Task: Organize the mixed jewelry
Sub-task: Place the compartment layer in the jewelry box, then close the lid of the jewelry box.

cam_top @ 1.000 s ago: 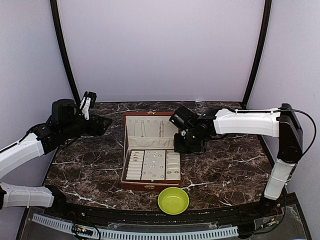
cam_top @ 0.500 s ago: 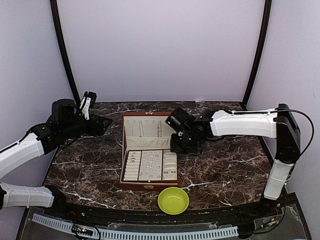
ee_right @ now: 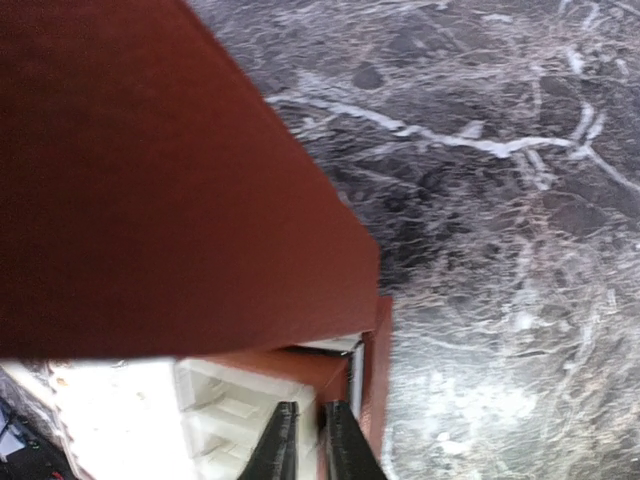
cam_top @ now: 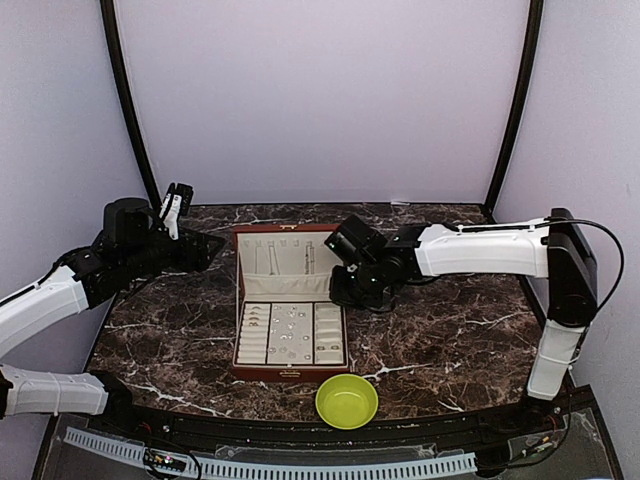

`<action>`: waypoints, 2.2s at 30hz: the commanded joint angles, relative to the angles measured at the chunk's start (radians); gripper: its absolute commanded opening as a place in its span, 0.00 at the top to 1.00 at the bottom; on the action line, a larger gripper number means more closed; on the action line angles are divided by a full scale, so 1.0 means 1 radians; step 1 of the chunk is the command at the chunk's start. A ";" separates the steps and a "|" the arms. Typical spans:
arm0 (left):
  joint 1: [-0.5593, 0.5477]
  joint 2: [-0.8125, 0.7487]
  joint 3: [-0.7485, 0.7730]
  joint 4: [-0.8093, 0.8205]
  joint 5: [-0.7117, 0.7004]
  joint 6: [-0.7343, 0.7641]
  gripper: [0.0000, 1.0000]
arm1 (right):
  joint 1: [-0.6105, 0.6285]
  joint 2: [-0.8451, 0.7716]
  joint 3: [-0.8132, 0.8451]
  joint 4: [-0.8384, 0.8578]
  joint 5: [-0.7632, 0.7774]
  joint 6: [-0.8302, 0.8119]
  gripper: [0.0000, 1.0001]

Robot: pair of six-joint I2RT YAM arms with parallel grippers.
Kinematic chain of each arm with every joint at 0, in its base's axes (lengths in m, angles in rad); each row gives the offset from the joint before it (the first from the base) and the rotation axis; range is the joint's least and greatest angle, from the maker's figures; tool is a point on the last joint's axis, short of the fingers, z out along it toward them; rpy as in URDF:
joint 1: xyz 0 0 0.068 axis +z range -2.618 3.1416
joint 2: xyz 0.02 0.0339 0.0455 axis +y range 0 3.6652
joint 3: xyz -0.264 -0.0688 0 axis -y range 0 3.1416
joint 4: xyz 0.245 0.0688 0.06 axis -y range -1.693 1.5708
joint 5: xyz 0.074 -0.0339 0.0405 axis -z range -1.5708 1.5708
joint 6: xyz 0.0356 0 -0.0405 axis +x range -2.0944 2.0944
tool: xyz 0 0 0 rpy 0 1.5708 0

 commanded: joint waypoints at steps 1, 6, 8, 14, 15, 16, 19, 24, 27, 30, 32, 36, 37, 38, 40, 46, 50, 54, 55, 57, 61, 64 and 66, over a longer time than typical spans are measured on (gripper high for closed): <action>0.006 -0.007 -0.013 -0.001 0.008 -0.007 0.23 | 0.023 -0.010 -0.010 0.097 -0.042 0.008 0.83; 0.005 -0.006 -0.013 0.000 0.007 -0.006 0.23 | 0.023 -0.037 -0.042 0.099 -0.021 0.014 0.74; 0.006 -0.007 -0.013 -0.002 0.005 -0.005 0.23 | 0.023 -0.055 -0.057 0.100 -0.008 0.014 0.72; 0.005 -0.034 -0.021 0.006 -0.024 -0.004 0.23 | 0.023 -0.143 -0.118 0.114 0.041 -0.030 0.57; 0.005 -0.037 -0.023 0.006 -0.026 -0.003 0.23 | 0.022 -0.172 -0.134 0.116 0.054 -0.040 0.54; 0.005 -0.045 -0.024 0.006 -0.036 -0.002 0.23 | 0.023 -0.196 -0.153 0.119 0.067 -0.049 0.51; 0.005 -0.060 -0.027 0.010 -0.035 -0.005 0.22 | 0.021 -0.287 -0.225 0.144 0.106 -0.079 0.31; 0.006 -0.091 -0.025 0.026 -0.015 -0.049 0.17 | 0.001 -0.447 -0.336 0.215 0.119 -0.172 0.14; 0.005 -0.125 -0.063 0.092 0.081 -0.138 0.06 | -0.048 -0.517 -0.390 0.284 0.067 -0.242 0.13; 0.006 -0.105 -0.040 0.101 0.157 -0.232 0.02 | -0.109 -0.574 -0.440 0.378 -0.028 -0.318 0.12; 0.005 -0.065 0.010 0.078 0.210 -0.255 0.02 | -0.150 -0.592 -0.456 0.437 -0.099 -0.369 0.12; 0.023 0.015 0.105 0.069 0.318 -0.255 0.01 | -0.230 -0.573 -0.465 0.554 -0.291 -0.486 0.11; 0.029 0.048 0.121 0.065 0.335 -0.254 0.01 | -0.254 -0.564 -0.470 0.594 -0.344 -0.501 0.12; 0.047 0.063 0.150 0.062 0.372 -0.255 0.01 | -0.281 -0.552 -0.478 0.634 -0.404 -0.507 0.11; 0.088 0.108 0.179 0.065 0.444 -0.268 0.01 | -0.327 -0.526 -0.485 0.706 -0.523 -0.515 0.12; 0.211 0.206 0.199 0.141 0.618 -0.280 0.02 | -0.358 -0.400 -0.353 0.675 -0.674 -0.638 0.13; 0.227 0.279 0.208 0.167 0.685 -0.212 0.02 | -0.367 -0.297 -0.262 0.676 -0.745 -0.688 0.14; 0.229 0.343 0.238 0.146 0.756 -0.155 0.02 | -0.373 -0.191 -0.165 0.661 -0.775 -0.718 0.15; 0.229 0.350 0.243 0.142 0.755 -0.140 0.02 | -0.374 -0.172 -0.147 0.656 -0.782 -0.723 0.14; 0.229 0.365 0.253 0.125 0.748 -0.112 0.02 | -0.376 -0.138 -0.113 0.646 -0.794 -0.732 0.15; 0.228 0.397 0.273 0.074 0.735 -0.062 0.02 | -0.376 -0.092 -0.065 0.617 -0.846 -0.755 0.13; 0.227 0.423 0.267 0.105 0.786 -0.066 0.02 | -0.376 -0.086 -0.057 0.609 -0.917 -0.771 0.12; 0.226 0.443 0.258 0.151 0.891 -0.087 0.02 | -0.376 -0.090 -0.056 0.598 -0.971 -0.779 0.12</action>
